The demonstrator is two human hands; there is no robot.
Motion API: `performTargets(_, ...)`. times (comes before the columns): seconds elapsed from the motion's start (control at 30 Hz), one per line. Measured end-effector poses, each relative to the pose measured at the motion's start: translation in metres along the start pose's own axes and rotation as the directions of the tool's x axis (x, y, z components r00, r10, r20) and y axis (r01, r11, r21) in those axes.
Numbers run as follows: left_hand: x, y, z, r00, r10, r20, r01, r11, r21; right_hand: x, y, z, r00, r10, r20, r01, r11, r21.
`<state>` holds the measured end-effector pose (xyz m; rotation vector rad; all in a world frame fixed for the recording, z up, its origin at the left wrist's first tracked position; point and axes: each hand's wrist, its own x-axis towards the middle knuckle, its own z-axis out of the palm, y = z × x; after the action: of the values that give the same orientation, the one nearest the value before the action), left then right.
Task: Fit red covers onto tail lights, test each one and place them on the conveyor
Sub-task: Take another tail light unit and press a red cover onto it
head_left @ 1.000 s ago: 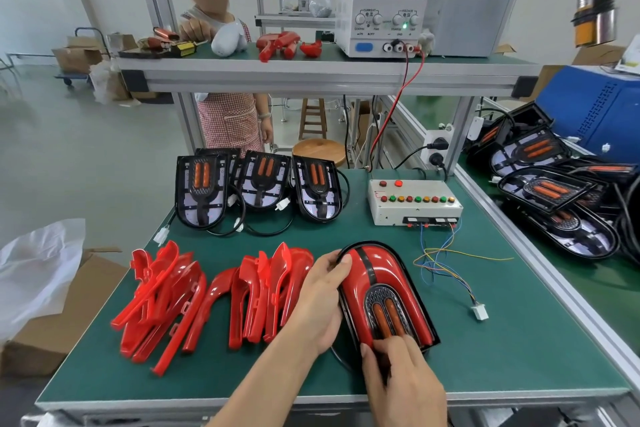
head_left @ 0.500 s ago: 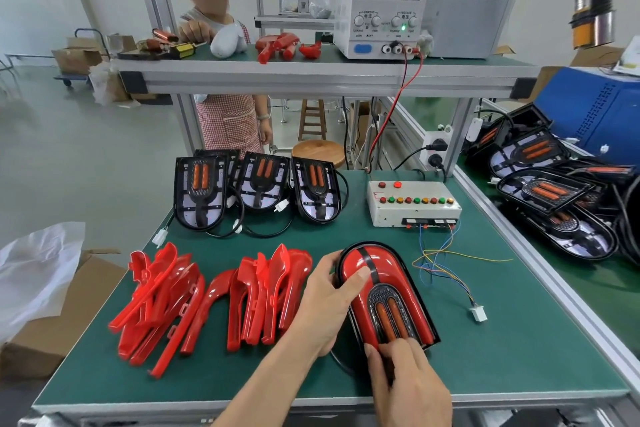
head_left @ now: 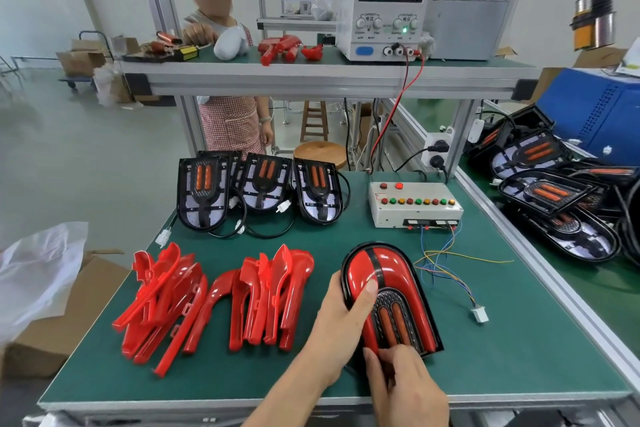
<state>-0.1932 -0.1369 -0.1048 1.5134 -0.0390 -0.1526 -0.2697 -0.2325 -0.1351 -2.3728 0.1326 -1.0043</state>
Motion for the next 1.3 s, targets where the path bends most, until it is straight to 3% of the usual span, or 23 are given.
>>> performTargets(0.3,-0.010,-0.009,0.006,0.999,0.048,-0.007,-0.047,0.989,0.142,-0.004,0.002,0.004,0.999,0.036,0.008,-0.036,0.999,-0.005)
performTargets(0.4,-0.006,-0.009,0.008,0.998,0.066,-0.022,-0.060,0.978,0.199,-0.002,0.006,0.003,0.995,-0.003,0.105,0.006,1.000,-0.024)
performTargets(0.5,-0.001,-0.010,0.010,0.995,0.087,-0.043,-0.074,0.967,0.245,0.008,0.013,-0.007,0.972,-0.077,0.223,0.067,0.996,0.050)
performTargets(0.57,0.003,-0.011,0.010,0.994,0.097,-0.047,-0.081,0.960,0.269,0.025,0.015,-0.017,0.976,-0.121,0.182,0.092,0.983,0.157)
performTargets(0.67,0.006,-0.012,0.010,0.992,0.123,-0.022,-0.110,0.941,0.320,0.069,0.011,-0.032,0.996,-0.047,0.071,0.021,0.941,0.338)
performTargets(0.77,0.006,-0.011,0.010,0.988,0.152,0.006,-0.145,0.929,0.342,0.123,0.008,-0.029,0.988,0.005,0.157,-0.047,0.962,0.267)
performTargets(0.83,0.006,-0.009,0.010,0.986,0.163,0.031,-0.163,0.920,0.356,0.156,0.009,-0.022,0.916,0.054,0.397,-0.145,0.968,0.203)
performTargets(0.9,0.006,-0.008,0.009,0.986,0.153,0.061,-0.165,0.917,0.363,0.177,0.007,-0.014,0.759,0.066,0.647,-0.232,0.957,0.175)
performTargets(0.93,0.007,-0.008,0.009,0.987,0.144,0.073,-0.161,0.919,0.361,0.184,0.008,-0.010,0.685,0.059,0.726,-0.264,0.949,0.172)
performTargets(1.0,0.009,-0.008,0.007,0.987,0.136,0.085,-0.157,0.920,0.359,0.193,0.010,-0.005,0.603,0.046,0.796,-0.294,0.941,0.168)
performTargets(1.13,0.009,-0.013,0.007,0.990,0.138,0.038,-0.142,0.917,0.373,0.196,0.016,-0.002,0.596,0.056,0.801,-0.326,0.929,0.177)
performTargets(1.23,0.007,-0.012,0.013,0.987,0.139,-0.084,-0.101,0.929,0.355,0.192,0.020,-0.001,0.635,0.165,0.755,-0.435,0.884,0.173)
performTargets(1.3,0.007,-0.013,0.018,0.981,0.168,-0.093,-0.110,0.888,0.446,0.191,0.023,-0.003,0.621,0.223,0.751,-0.512,0.841,0.174)
